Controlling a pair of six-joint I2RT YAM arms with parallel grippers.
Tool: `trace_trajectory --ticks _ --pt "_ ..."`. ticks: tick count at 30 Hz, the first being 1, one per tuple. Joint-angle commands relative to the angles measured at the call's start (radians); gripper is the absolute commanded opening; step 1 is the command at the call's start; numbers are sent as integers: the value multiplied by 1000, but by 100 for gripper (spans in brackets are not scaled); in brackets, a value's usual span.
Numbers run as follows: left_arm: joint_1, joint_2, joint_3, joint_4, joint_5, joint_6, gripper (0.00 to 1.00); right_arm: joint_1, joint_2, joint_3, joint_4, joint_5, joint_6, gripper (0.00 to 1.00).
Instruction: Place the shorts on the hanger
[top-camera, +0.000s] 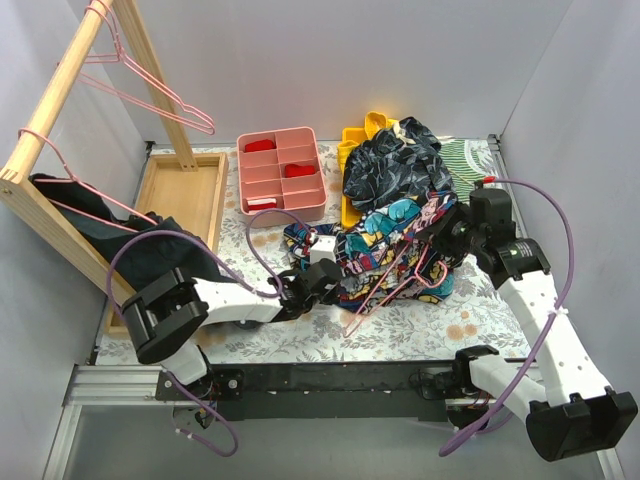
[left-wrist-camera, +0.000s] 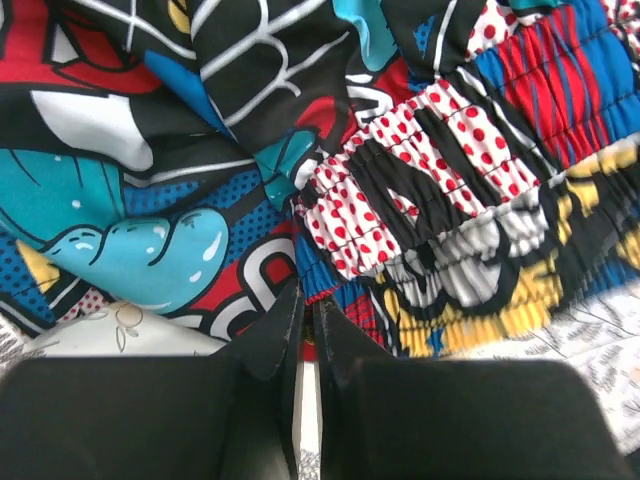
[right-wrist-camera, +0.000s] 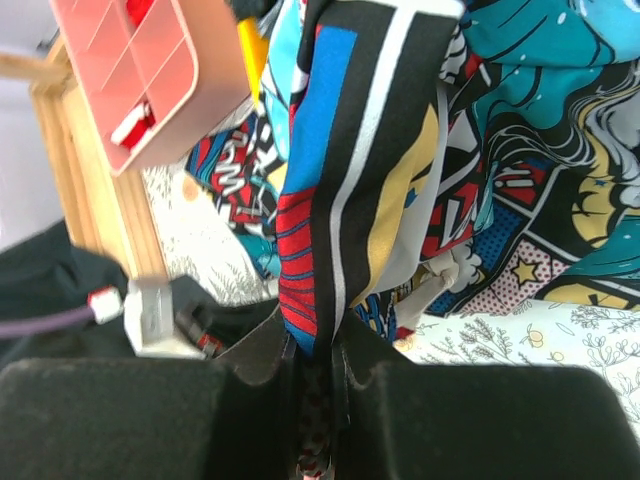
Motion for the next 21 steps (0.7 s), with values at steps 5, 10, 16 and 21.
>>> trace_trajectory --ticks 5,10,16,21 --pt "-2 -241 -123 -38 131 -62 0 -4 34 143 -25 200 153 1" --pt "-8 -352 -148 -118 195 -54 0 -4 52 175 -25 266 216 1" --pt "-29 -442 -123 -257 194 -50 0 -5 92 215 -34 300 256 1" --pt "-40 -511 -116 -343 201 -48 0 -4 91 208 -36 331 282 1"
